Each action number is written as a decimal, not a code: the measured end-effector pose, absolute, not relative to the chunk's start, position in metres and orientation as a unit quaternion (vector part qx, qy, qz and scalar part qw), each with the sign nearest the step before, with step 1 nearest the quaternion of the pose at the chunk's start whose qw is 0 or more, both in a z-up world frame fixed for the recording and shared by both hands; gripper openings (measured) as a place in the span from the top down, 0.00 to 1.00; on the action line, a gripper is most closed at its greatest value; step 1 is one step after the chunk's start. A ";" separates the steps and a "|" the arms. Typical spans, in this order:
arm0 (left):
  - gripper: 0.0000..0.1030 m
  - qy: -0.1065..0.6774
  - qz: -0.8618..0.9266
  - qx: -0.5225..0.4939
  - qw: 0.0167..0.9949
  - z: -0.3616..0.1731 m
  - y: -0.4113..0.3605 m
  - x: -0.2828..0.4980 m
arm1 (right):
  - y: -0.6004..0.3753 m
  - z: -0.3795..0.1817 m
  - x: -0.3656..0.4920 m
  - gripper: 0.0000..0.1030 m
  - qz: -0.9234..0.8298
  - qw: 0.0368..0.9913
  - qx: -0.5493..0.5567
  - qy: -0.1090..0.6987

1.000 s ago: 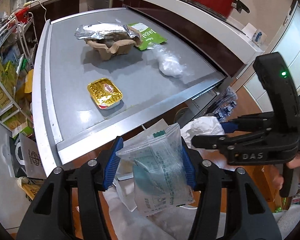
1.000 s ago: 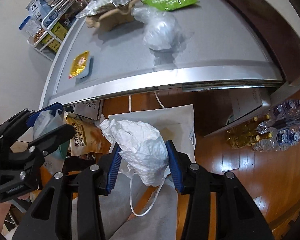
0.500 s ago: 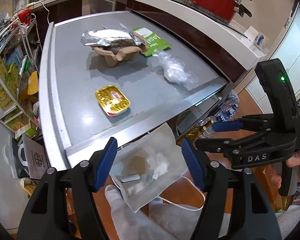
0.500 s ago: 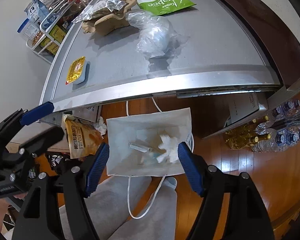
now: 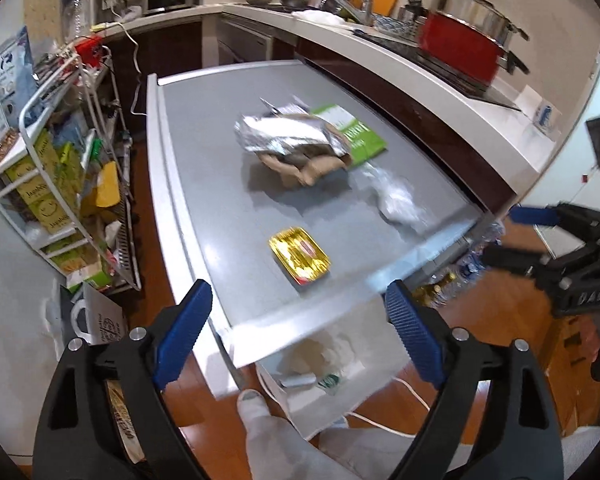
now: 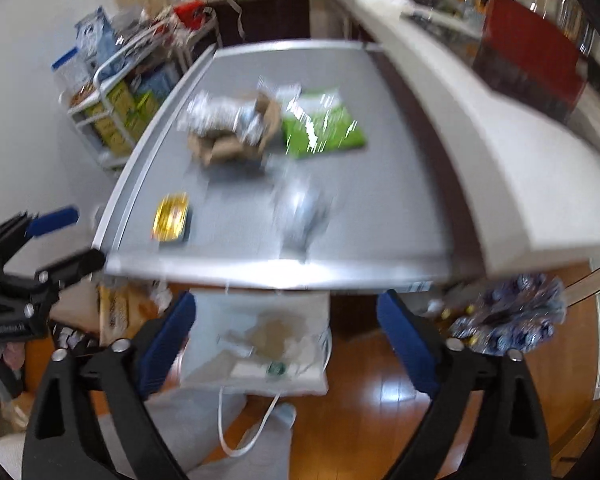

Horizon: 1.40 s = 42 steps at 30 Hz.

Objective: Collect trash
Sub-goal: 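Raise both tools back over the remaining trash on the table, then close left tool on the gold butter tray while right tool grasps the plastic wrap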

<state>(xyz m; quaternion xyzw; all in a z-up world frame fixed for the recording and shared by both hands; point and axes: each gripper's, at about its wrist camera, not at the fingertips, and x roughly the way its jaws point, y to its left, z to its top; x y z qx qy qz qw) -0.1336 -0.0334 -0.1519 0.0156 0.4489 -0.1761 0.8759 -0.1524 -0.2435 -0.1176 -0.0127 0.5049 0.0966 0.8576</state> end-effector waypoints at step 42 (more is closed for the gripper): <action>0.13 0.484 -0.133 0.030 0.865 -0.182 -0.057 -0.082 | -0.224 -0.152 -0.062 0.16 0.095 0.836 -0.036 0.539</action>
